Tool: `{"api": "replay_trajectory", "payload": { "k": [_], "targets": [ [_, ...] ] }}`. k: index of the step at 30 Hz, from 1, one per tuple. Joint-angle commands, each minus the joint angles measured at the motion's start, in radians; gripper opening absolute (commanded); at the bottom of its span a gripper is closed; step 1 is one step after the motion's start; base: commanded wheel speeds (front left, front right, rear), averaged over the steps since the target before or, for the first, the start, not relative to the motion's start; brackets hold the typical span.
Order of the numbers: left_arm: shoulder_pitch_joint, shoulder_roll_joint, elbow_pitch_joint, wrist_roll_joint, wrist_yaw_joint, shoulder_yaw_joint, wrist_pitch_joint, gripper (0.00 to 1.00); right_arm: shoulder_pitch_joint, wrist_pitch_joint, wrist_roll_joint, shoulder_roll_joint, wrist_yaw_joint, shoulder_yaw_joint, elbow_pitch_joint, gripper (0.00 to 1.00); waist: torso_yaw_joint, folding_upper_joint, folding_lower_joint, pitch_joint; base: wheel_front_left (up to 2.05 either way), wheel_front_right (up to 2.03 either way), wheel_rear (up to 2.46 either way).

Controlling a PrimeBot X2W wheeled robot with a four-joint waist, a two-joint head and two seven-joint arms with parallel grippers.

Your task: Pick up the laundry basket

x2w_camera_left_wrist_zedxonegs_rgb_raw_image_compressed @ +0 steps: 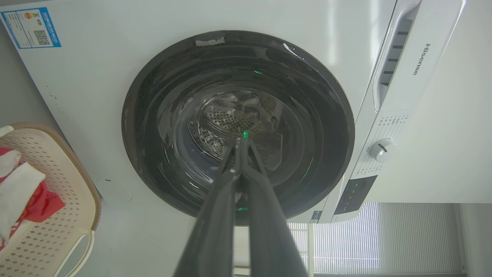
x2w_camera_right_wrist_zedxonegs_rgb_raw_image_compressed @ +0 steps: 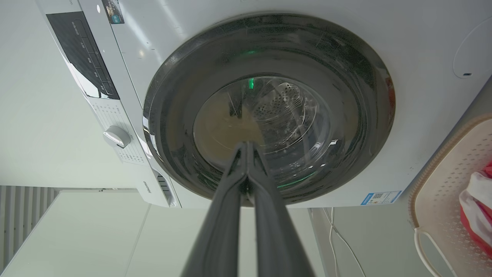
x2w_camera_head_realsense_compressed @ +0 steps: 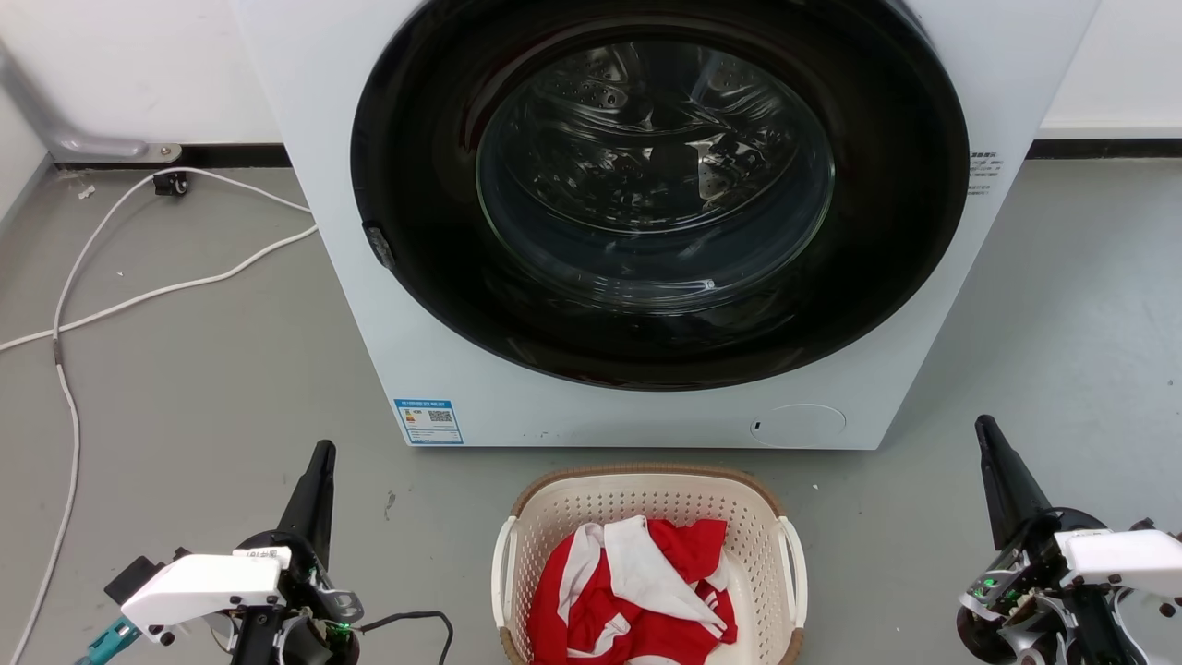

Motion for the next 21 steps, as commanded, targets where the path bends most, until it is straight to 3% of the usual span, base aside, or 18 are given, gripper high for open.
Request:
{"api": "replay_trajectory", "payload": {
  "k": [1,21],
  "targets": [
    [-0.01,-0.001,0.001,0.007,-0.004,0.003,0.003,0.0,-0.011,0.002,-0.003,0.004,0.0,-0.002,0.001,0.0,0.0,0.0,0.0,0.0,0.0,0.0,0.0],
    [-0.01,-0.003,0.001,0.008,-0.004,0.005,0.005,0.0,-0.011,0.004,-0.005,0.005,0.0,-0.003,0.001,0.0,0.0,0.0,0.0,0.0,0.0,0.0,0.0]
  ]
}}
